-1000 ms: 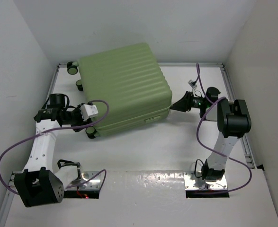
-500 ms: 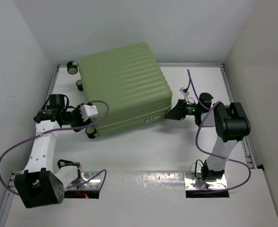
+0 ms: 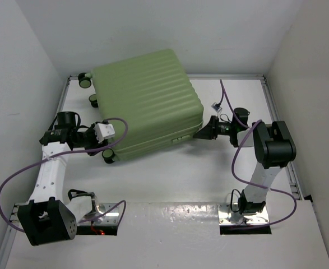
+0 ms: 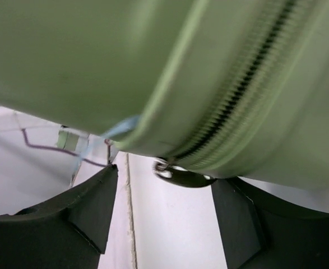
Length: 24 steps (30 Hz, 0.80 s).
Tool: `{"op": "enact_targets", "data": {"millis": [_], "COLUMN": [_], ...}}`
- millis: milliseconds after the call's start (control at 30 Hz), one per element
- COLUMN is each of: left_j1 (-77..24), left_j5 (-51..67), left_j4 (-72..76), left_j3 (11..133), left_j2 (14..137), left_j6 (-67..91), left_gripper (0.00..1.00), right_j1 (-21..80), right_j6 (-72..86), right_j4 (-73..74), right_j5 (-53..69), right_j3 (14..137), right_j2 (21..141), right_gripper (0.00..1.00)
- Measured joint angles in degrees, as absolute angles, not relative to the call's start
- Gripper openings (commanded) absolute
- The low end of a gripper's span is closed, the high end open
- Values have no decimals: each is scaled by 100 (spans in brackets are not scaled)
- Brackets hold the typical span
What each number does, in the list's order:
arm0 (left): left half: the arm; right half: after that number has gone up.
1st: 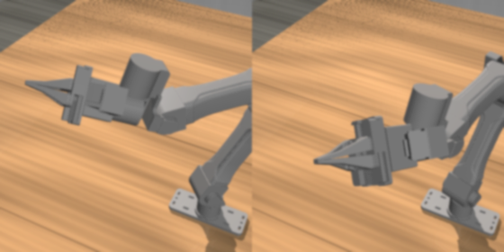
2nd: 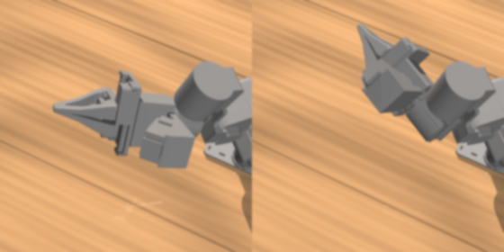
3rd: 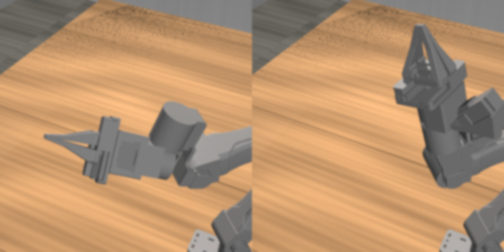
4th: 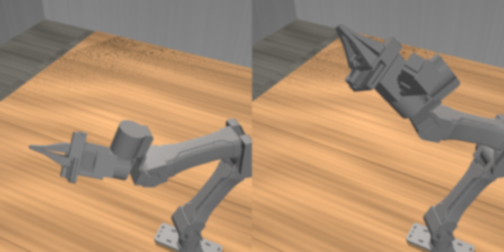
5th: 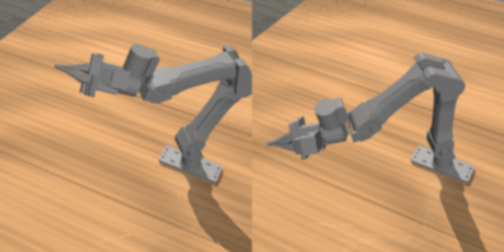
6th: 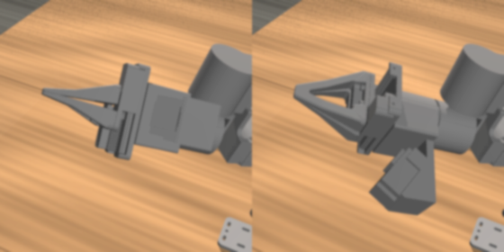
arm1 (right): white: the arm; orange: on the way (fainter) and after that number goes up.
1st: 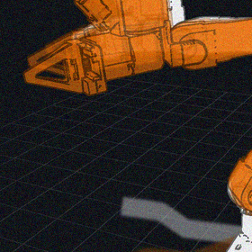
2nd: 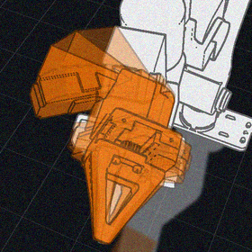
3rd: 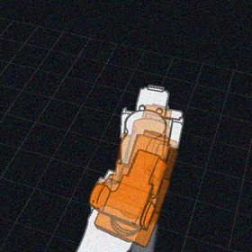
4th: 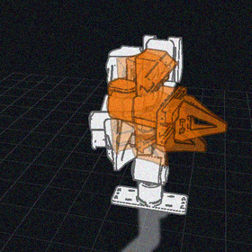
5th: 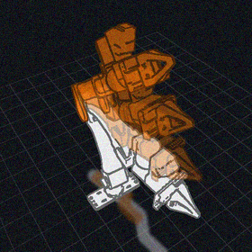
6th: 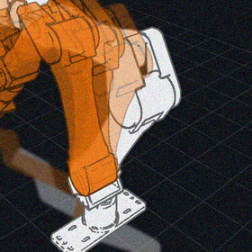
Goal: Pack the luggage
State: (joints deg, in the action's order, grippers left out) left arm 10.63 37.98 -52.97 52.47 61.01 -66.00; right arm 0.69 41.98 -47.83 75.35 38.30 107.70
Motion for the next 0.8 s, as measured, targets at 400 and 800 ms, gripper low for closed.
{"op": "enact_targets", "data": {"millis": [400,800], "left_j1": [1087,1096], "left_j5": [3852,3988], "left_j4": [-5253,-4954], "left_j3": [5218,5168], "left_j2": [6101,6182], "left_j6": [-6598,-6528], "left_gripper": [0,0], "right_j1": [-91,165], "right_j6": [3828,3798], "right_j4": [-4495,-4947], "right_j5": [6899,6982], "right_j3": [3741,4093], "right_j2": [10763,10720], "right_gripper": [63,57]}}
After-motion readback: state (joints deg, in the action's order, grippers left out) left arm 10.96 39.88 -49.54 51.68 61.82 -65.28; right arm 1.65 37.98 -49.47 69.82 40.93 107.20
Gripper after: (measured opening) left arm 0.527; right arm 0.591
